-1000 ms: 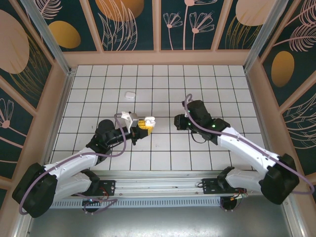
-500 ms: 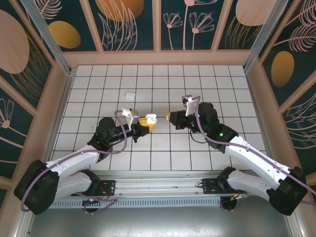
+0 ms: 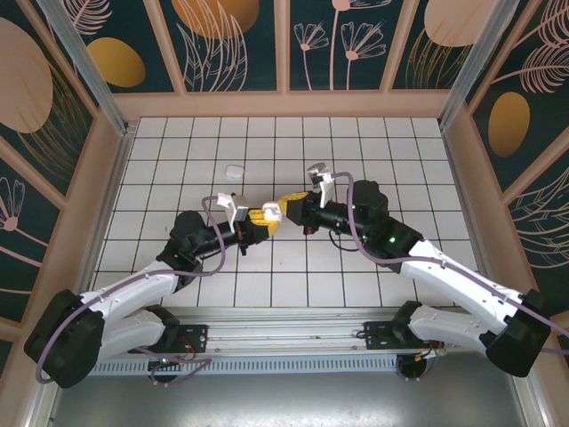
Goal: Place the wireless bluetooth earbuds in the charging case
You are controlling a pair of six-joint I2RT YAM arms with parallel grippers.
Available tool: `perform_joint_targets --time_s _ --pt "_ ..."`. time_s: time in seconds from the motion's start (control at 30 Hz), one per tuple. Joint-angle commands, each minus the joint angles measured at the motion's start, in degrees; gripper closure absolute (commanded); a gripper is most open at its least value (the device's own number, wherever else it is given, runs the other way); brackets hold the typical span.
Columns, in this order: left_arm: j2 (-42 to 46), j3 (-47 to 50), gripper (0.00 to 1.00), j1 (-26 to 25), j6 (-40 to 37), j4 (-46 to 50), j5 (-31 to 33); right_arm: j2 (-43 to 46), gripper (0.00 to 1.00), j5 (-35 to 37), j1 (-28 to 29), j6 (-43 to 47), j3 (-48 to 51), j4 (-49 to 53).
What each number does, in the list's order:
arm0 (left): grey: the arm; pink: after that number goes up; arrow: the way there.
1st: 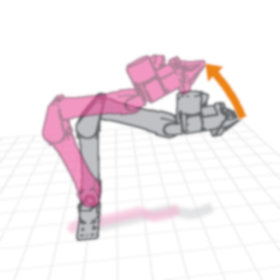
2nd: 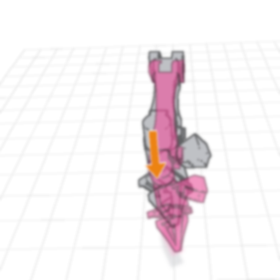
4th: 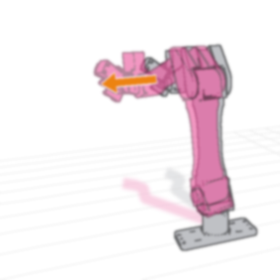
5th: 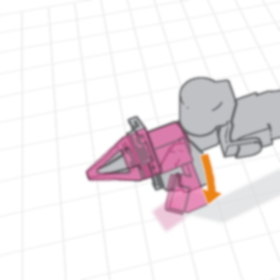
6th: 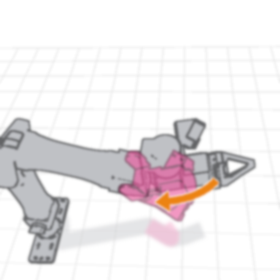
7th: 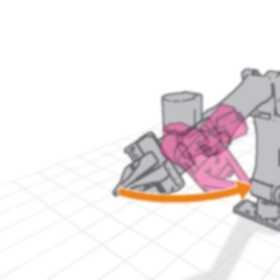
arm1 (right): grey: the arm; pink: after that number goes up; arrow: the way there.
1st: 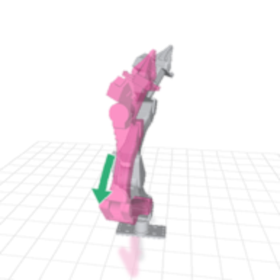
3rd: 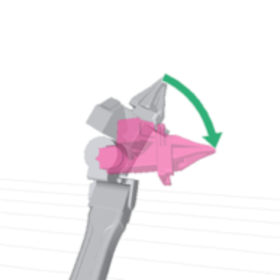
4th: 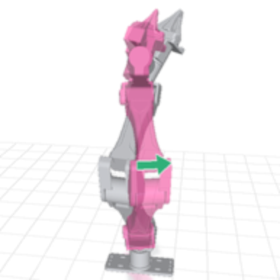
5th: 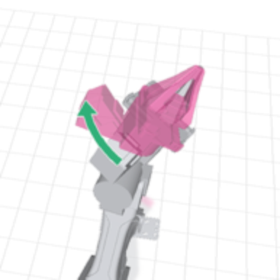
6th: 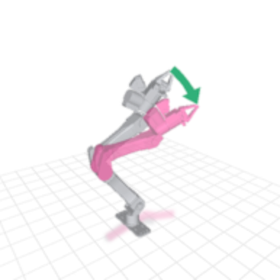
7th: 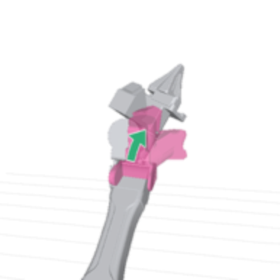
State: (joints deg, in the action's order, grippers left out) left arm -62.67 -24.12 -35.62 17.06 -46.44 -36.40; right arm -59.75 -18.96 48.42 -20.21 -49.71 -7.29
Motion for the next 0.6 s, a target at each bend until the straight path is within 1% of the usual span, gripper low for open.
perform_joint_targets --time_s 0.0,0.17,0.33,0.57 --pt "1.04 -2.33 1.0 -0.11 1.12 -2.42 -1.71 0.11 0.89 -1.95 0.93 2.23 -1.91 -4.31" --pt "0.41 -2.81 1.0 -0.12 3.66 -6.0 -2.89 -0.18 0.89 -1.89 1.39 2.36 -0.94 -8.17" --pt "0.79 -3.48 1.0 -0.15 3.99 -5.67 -3.25 -0.16 0.89 -0.93 1.55 2.5 0.12 -11.01" --pt "2.36 -3.33 1.0 -0.13 4.16 -5.68 -2.56 0.52 0.89 0.53 1.54 2.64 1.18 -12.04"
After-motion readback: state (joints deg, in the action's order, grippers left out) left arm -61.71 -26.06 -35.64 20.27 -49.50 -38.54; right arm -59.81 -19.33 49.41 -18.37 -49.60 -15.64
